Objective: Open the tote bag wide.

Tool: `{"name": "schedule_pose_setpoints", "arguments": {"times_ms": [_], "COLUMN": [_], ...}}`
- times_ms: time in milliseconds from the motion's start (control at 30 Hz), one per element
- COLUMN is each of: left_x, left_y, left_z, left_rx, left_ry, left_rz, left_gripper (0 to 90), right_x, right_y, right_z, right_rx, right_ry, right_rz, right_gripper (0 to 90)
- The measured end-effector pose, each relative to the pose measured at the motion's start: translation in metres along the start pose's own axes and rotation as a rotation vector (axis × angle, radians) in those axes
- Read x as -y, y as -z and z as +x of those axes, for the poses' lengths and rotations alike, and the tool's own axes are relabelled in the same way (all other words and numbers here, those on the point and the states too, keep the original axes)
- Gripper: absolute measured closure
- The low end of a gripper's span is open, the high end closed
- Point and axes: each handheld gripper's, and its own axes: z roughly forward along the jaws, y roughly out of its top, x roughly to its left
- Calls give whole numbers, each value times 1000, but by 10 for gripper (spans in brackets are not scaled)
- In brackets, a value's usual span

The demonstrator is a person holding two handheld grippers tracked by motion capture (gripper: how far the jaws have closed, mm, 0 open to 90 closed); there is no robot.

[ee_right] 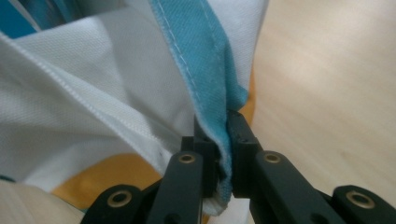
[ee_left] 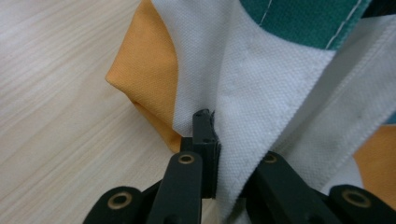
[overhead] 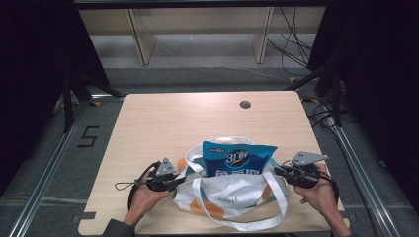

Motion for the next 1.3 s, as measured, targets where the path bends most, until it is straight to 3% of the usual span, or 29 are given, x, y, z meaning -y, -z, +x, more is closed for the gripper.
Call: {"name": "schedule_pose_setpoints", "arguments": {"times_ms": [67,100,167,200,233,267,300,333,367,467,533,567,667,733,767,933,967,1033,1100,1167,1267,1300], "left_x": [0,0,0,-1,-1,-2,-2,-2,-3,-6,-10,-11,-15,-18,-21,-27,-28,-31,-32,-33,-33,-32], "left_y": [-4,-8,-12,-14,-15,-16,-16,-16,-17,-18,-24,-25,-29,-31,-36,-42,-45,-48,-51,-52,-50,-47], "left_z": [0,-1,0,3,2,4,5,5,5,7,11,14,18,24,30,44,47,53,56,56,57,56], "left_rx": [1,-4,-6,1,3,2,2,-2,0,-21,-32,-35,-44,-42,-50,-68,-74,-90,-100,-109,-114,-124], "left_ry": [15,25,26,7,45,31,24,29,45,17,39,51,59,58,87,78,103,79,82,97,88,127], "left_rz": [-3,2,3,8,8,7,8,5,16,20,19,18,21,31,22,24,19,14,11,6,10,0], "left_gripper": [853,854,854,855,855,855,855,855,855,856,856,855,855,854,854,853,852,851,850,849,822,782], "right_x": [3,8,9,10,12,12,14,14,13,13,13,10,7,0,-2,-11,-13,-17,-19,-21,-22,-22], "right_y": [-4,-11,-14,-18,-22,-24,-29,-30,-32,-36,-42,-40,-45,-51,-55,-64,-67,-71,-76,-78,-79,-78], "right_z": [-1,-1,-3,-3,-3,-6,-5,-4,-7,-7,-11,-14,-17,-25,-28,-41,-43,-47,-51,-54,-54,-55], "right_rx": [-2,-17,-23,-30,-35,-32,-33,-37,-28,-15,4,-8,2,10,11,15,17,26,32,39,48,44], "right_ry": [8,-28,-20,-37,-57,-39,-61,-68,-38,-61,-65,-65,-83,-60,-77,-81,-72,-91,-71,-82,-83,-98], "right_rz": [20,48,51,59,51,82,63,83,97,83,57,98,86,100,78,84,76,85,59,60,56,40], "right_gripper": [851,851,851,852,851,852,852,852,852,852,852,852,852,852,852,852,852,852,852,851,848,824]}}
